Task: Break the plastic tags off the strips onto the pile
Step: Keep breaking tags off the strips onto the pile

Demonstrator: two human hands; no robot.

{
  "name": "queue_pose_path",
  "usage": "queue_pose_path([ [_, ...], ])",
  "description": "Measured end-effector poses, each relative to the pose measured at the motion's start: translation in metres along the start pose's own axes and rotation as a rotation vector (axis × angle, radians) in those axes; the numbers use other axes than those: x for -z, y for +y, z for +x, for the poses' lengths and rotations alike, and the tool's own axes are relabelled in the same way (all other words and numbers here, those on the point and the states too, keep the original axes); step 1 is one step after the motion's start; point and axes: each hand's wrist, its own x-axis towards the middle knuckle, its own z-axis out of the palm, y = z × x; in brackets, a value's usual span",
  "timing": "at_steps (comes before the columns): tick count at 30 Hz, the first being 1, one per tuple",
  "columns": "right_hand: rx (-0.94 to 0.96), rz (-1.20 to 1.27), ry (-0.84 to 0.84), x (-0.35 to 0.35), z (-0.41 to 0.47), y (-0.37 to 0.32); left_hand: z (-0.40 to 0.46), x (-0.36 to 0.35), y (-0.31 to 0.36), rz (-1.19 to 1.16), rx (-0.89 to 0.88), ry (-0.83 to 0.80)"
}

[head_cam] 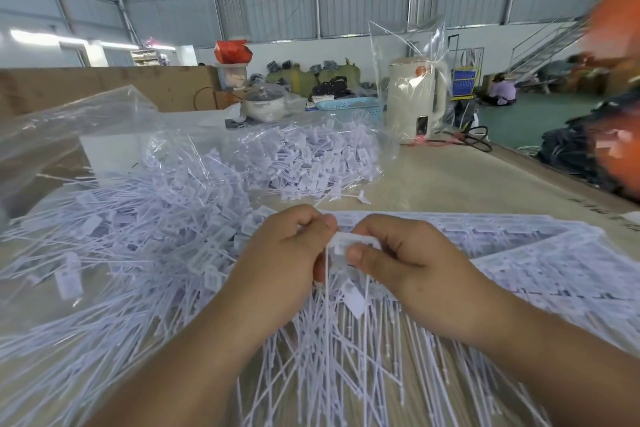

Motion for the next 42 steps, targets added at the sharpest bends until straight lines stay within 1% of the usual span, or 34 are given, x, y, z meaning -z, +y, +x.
queue_pose_path([
  [6,0.09,-0.022,0.247,-0.026,0.0,-0.008,-0.002,-0.012,0.002,-0.381,0.058,0.155],
  [8,0.096,-0.048,0.282,-0.029,0.001,-0.01,-0.004,-0.015,0.003,-0.456,0.065,0.183],
  [10,0.103,-0.062,0.283,-0.029,0.001,-0.01,-0.005,-0.019,0.004,-0.558,0.083,0.196],
  [12,0.116,-0.062,0.3,-0.03,0.001,-0.011,-0.006,-0.023,0.005,-0.669,0.126,0.197],
  [15,0.138,-0.079,0.336,-0.032,0.0,-0.014,-0.006,-0.025,0.007,-0.856,0.247,0.152],
  [18,0.145,-0.076,0.346,-0.034,-0.001,-0.016,-0.008,-0.025,0.007,-0.97,0.338,0.132],
  [22,0.165,-0.045,0.359,-0.037,-0.002,-0.019,-0.008,-0.028,0.008,-1.067,0.367,0.095],
  [25,0.184,0.005,0.459,-0.031,-0.002,-0.019,-0.004,-0.014,0.01,-1.175,0.321,0.083],
  [26,0.169,0.033,0.473,-0.027,-0.001,-0.018,-0.003,-0.006,0.01,-1.174,0.277,0.084],
  [27,0.154,0.062,0.458,-0.023,-0.001,-0.017,-0.001,0.0,0.01,-1.124,0.226,0.078],
  [28,0.148,0.082,0.414,-0.021,-0.002,-0.016,-0.001,0.003,0.009,-1.014,0.18,0.072],
  [31,0.163,0.041,0.208,-0.02,-0.005,-0.012,-0.003,-0.001,0.005,-0.475,0.075,0.072],
  [33,0.15,0.05,0.103,-0.021,-0.006,-0.009,-0.004,-0.003,0.004,-0.297,0.033,0.043],
  [35,0.145,0.055,0.045,-0.018,-0.007,-0.006,-0.005,-0.001,0.004,-0.215,0.009,-0.025],
  [38,0.161,0.041,0.024,-0.014,-0.006,-0.003,-0.004,0.002,0.003,-0.16,-0.005,-0.095],
  [42,0.156,0.023,-0.014,-0.012,-0.005,0.0,-0.005,0.0,0.001,-0.086,-0.018,-0.234],
])
